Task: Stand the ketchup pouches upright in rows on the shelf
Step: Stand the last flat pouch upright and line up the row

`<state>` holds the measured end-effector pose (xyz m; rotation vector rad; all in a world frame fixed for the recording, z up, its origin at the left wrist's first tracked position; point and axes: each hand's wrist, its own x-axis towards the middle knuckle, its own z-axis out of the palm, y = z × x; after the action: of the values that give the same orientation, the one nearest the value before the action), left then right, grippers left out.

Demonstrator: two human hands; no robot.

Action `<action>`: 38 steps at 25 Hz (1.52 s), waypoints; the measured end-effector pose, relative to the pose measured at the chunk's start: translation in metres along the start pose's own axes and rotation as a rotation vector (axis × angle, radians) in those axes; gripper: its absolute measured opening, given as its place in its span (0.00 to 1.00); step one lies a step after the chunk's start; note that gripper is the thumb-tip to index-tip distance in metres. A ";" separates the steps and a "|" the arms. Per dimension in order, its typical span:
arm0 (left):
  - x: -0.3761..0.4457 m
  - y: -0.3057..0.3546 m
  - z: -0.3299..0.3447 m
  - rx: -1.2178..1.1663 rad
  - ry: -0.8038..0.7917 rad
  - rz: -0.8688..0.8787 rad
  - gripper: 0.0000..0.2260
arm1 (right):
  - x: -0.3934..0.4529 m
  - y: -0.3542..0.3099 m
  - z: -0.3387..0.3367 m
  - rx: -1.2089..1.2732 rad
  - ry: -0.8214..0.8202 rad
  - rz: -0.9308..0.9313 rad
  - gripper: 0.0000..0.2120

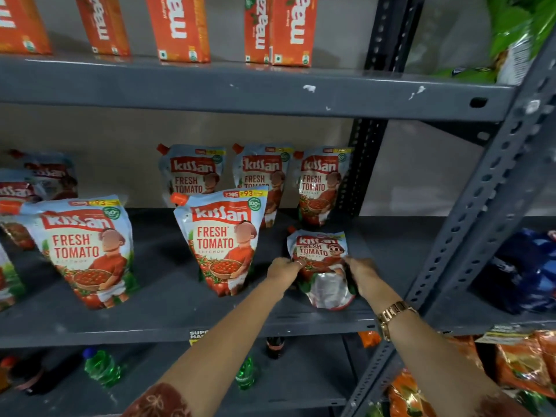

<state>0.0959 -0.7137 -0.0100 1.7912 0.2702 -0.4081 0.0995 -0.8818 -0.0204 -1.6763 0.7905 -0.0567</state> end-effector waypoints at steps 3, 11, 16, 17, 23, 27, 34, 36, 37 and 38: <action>0.003 0.006 -0.001 -0.306 -0.129 -0.167 0.10 | -0.009 -0.005 0.001 0.111 -0.087 0.085 0.11; -0.002 0.011 0.013 -0.379 -0.176 -0.125 0.17 | -0.029 -0.010 -0.009 0.327 -0.137 0.080 0.13; -0.013 0.032 0.025 -0.535 -0.172 0.098 0.25 | -0.042 -0.025 -0.022 0.422 -0.012 -0.155 0.14; -0.017 0.039 0.028 -0.571 -0.184 0.153 0.25 | -0.044 -0.029 -0.026 0.467 0.022 -0.196 0.14; -0.023 0.046 0.051 -0.233 -0.175 0.304 0.16 | -0.045 -0.019 -0.044 0.274 0.149 -0.323 0.17; -0.026 0.028 0.054 -0.067 -0.250 0.257 0.19 | -0.053 -0.011 -0.045 0.305 0.097 -0.168 0.18; -0.032 0.012 0.056 -0.077 -0.253 0.227 0.23 | -0.055 0.012 -0.040 0.235 -0.078 -0.135 0.18; -0.028 0.006 0.052 -0.116 -0.224 0.243 0.21 | -0.057 0.014 -0.039 0.182 -0.109 -0.160 0.18; -0.026 0.002 0.049 -0.138 -0.204 0.253 0.20 | -0.056 0.016 -0.038 0.167 -0.128 -0.173 0.18; -0.024 -0.003 0.046 -0.163 -0.180 0.262 0.20 | -0.057 0.017 -0.037 0.164 -0.147 -0.175 0.18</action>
<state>0.0672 -0.7563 -0.0130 1.5930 -0.0569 -0.3473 0.0315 -0.8838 -0.0033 -1.5704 0.5134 -0.1157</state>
